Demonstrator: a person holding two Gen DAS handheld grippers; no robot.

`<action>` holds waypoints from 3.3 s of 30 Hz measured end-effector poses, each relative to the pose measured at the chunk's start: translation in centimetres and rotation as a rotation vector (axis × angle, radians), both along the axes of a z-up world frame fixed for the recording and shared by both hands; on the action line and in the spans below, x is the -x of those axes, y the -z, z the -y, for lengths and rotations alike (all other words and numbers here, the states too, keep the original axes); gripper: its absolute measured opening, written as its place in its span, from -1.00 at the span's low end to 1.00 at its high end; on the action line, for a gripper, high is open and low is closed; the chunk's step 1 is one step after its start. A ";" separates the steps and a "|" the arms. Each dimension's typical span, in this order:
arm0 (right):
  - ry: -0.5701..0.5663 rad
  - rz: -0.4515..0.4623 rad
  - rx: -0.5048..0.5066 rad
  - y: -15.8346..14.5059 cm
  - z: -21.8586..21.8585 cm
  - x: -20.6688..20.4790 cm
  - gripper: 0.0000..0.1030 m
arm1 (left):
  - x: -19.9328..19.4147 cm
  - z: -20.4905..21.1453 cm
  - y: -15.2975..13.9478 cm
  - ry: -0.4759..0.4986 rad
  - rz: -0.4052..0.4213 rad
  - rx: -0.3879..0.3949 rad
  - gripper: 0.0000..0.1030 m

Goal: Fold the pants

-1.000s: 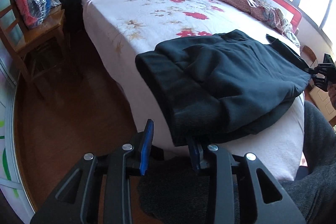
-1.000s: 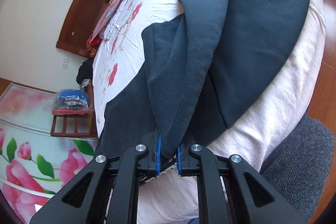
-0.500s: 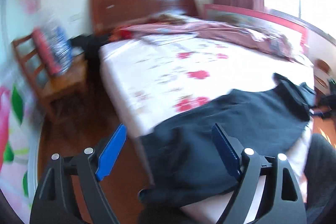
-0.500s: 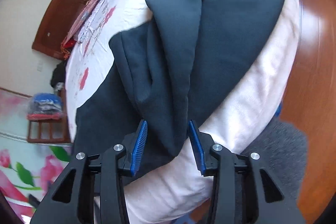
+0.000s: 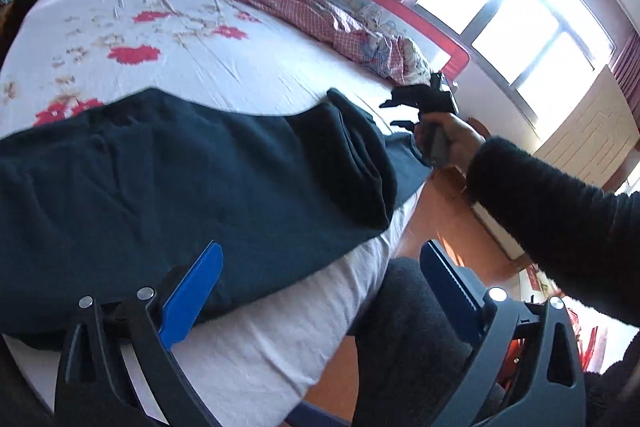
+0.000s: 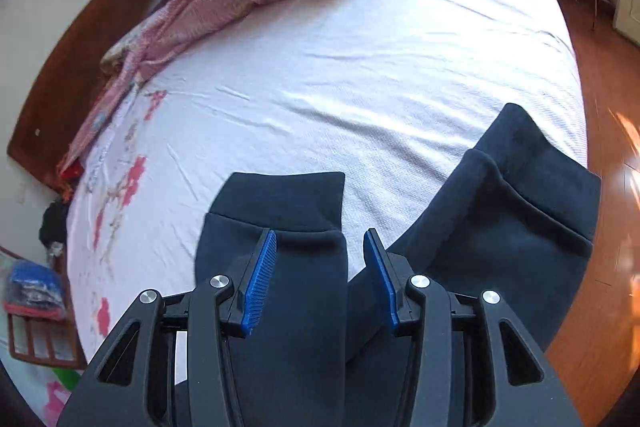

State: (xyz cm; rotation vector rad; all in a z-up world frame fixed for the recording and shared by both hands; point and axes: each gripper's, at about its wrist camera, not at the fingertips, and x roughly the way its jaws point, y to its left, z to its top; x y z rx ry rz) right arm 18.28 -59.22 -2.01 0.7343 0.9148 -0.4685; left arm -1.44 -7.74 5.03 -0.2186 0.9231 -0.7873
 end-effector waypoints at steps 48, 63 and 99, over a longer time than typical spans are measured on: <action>-0.236 0.341 -0.098 -2.9 -10.5 15.5 -0.18 | -10.5 -14.2 -2.4 -0.081 0.178 -0.457 0.96; -1.322 0.079 0.019 -2.9 -42.7 -6.1 -0.18 | -14.6 -23.4 4.1 -0.396 -0.067 -0.308 0.96; -1.414 0.215 0.219 -4.6 -45.7 -1.5 -0.95 | -13.6 -25.5 4.1 -0.536 -0.061 -0.401 0.96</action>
